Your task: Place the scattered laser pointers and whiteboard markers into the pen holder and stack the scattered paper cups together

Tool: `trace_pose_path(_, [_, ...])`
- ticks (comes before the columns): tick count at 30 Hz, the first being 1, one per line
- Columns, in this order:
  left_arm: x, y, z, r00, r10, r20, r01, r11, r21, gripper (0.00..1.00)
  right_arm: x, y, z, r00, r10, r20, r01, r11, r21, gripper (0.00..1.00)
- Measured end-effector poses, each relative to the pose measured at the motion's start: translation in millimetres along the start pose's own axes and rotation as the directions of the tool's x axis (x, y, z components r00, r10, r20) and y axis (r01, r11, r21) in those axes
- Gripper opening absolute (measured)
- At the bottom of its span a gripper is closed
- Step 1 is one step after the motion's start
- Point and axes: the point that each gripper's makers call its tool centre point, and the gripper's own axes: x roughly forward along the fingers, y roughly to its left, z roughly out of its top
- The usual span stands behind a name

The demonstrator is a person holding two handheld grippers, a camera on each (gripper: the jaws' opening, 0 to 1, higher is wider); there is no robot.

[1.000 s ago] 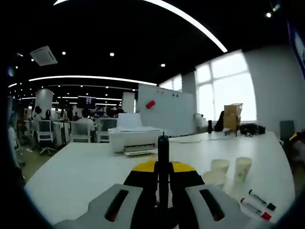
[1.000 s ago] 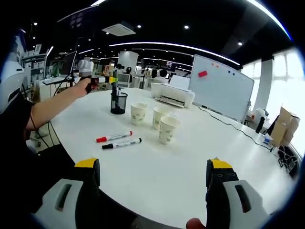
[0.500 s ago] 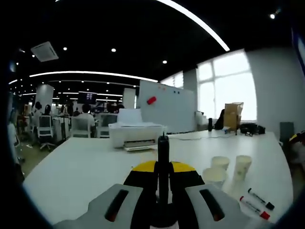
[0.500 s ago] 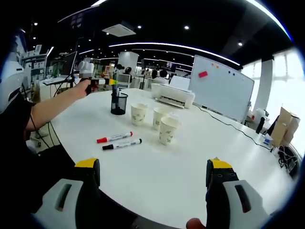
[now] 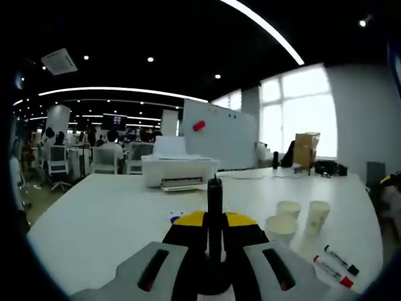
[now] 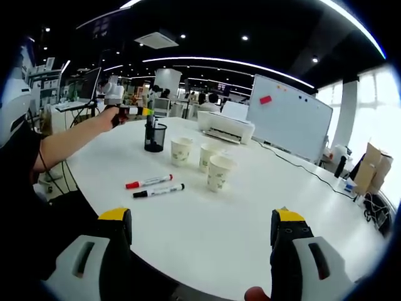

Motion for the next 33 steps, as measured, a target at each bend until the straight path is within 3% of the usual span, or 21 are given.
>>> trace_pose_path(33, [1, -1.6, -14.9, 1.0, -0.005, -0.031, 0.004, 1.0, -0.027, 0.14, -3, -1, -3.9, 1.0, -0.004, 0.002, 0.004, 1.0, 0.005, 0.87])
